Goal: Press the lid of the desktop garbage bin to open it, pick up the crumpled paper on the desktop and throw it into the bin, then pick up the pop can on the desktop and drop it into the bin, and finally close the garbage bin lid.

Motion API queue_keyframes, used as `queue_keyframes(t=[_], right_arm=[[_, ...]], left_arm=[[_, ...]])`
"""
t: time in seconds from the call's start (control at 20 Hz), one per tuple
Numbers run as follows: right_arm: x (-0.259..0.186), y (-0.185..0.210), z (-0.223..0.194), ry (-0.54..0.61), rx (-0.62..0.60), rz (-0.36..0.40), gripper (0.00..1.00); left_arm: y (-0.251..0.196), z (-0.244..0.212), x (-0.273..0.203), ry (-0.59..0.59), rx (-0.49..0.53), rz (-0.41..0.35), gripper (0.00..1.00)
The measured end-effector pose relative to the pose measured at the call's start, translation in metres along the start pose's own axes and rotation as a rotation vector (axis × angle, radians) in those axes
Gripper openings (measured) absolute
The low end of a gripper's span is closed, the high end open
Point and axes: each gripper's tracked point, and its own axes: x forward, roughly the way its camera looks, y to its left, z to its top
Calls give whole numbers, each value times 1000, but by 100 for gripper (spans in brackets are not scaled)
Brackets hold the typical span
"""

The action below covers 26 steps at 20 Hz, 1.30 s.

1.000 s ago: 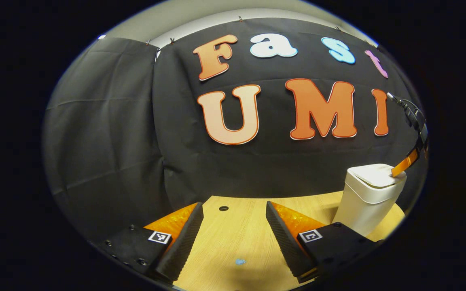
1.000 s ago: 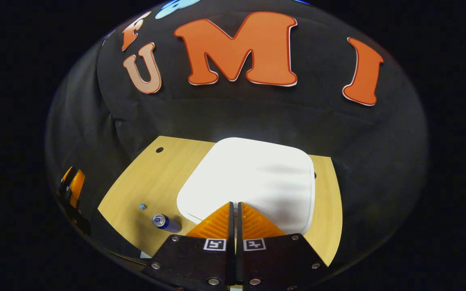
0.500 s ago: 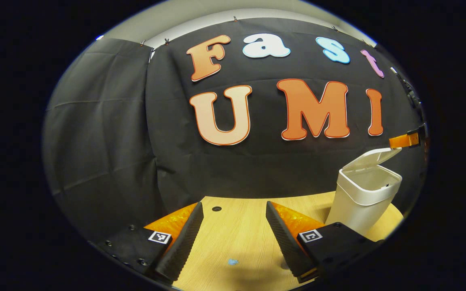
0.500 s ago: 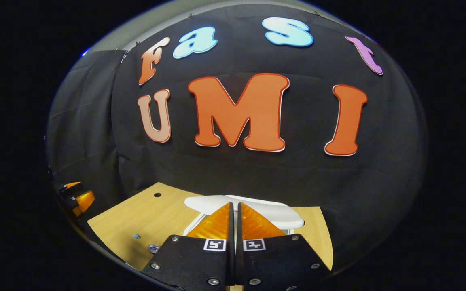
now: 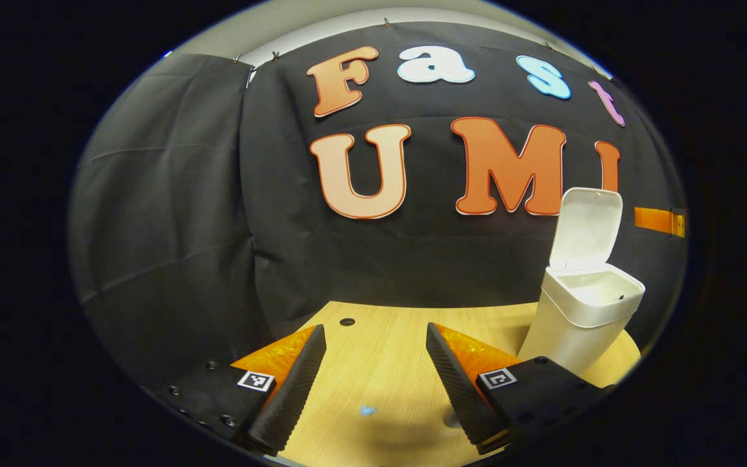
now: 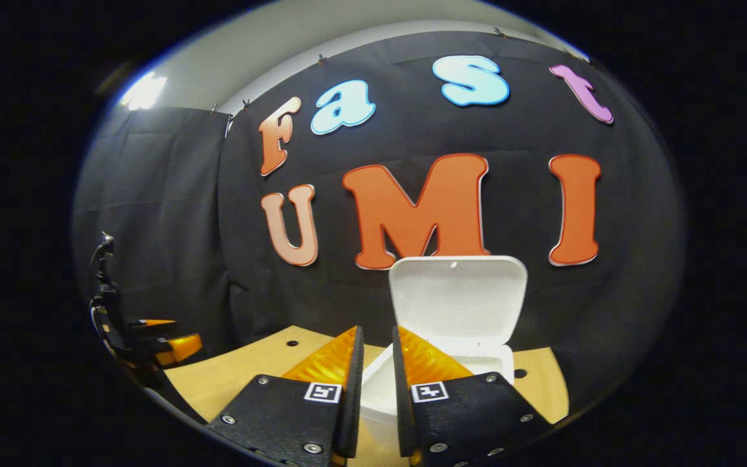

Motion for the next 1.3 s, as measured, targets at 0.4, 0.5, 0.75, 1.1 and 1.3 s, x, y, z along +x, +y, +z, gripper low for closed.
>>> queue_keyframes(t=[0.4,0.5,0.75,1.1,1.3], right_arm=[[-8,62,-57,89,4,231,95],[-9,70,-70,114,-11,252,98],[-11,88,-111,210,-49,278,98],[2,99,-170,356,-63,171,98],[8,113,-208,459,-64,134,97]], left_arm=[[4,-24,-11,69,-32,87,99],[8,-32,-13,86,-19,105,100],[6,-68,2,169,34,62,99],[9,-125,48,288,59,-71,99],[9,-156,70,363,72,-156,99]])
